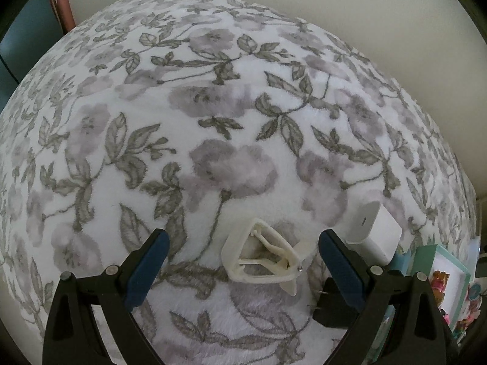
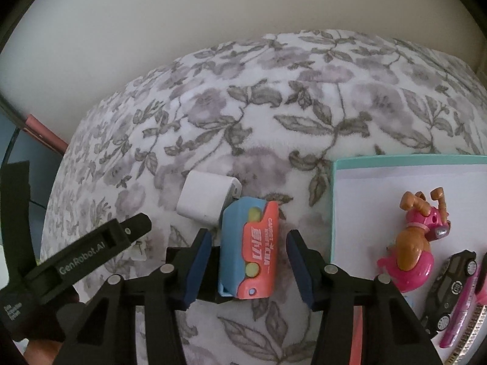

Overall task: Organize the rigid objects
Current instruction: 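Grasp the blue-and-coral toy phone with the right tool while the left tool grasps the white clip stand, then carry the toy phone and the clip stand over the tray with both tools, then open the right tool to drop the phone while the left tool releases the clip stand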

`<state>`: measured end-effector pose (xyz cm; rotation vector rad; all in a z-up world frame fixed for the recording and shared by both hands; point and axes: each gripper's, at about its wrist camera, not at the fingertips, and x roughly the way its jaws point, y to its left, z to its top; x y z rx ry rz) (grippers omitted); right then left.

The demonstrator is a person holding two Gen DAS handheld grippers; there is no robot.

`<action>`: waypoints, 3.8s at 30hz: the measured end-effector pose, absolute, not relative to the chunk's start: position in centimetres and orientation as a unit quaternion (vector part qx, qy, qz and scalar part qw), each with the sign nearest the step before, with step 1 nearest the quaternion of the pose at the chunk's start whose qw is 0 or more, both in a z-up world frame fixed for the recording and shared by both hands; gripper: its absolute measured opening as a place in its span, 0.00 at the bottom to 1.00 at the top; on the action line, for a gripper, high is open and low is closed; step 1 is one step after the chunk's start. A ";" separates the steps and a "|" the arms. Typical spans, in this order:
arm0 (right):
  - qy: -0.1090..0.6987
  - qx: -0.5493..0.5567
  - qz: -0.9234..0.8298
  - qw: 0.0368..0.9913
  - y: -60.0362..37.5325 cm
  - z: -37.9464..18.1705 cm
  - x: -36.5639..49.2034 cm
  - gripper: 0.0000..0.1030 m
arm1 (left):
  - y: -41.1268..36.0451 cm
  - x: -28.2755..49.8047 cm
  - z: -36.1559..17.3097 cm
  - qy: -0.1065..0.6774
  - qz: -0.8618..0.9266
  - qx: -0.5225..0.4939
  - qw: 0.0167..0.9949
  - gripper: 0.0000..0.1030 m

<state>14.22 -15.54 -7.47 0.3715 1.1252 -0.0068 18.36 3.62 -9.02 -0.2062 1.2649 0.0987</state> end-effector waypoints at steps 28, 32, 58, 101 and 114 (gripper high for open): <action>0.546 0.147 0.001 0.825 -14.9 -8.5 13.9 0.39 | 6.2 18.7 -8.8 0.581 0.048 -0.142 0.800 0.52; 0.544 0.172 -0.001 0.821 -15.8 -8.3 13.6 0.39 | 6.8 18.4 -8.0 0.573 0.047 -0.154 0.804 0.52; 0.470 0.228 -0.097 0.847 -23.0 0.1 7.0 0.39 | -2.7 14.6 3.2 0.487 -0.040 -0.068 0.870 0.52; 0.502 0.241 -0.256 0.790 -37.1 -4.9 2.2 0.39 | -22.5 9.6 -4.2 0.557 -0.212 0.073 0.800 0.52; 0.513 0.236 -0.253 0.786 -37.0 -5.0 2.5 0.40 | -22.0 9.7 -3.1 0.552 -0.209 0.073 0.804 0.58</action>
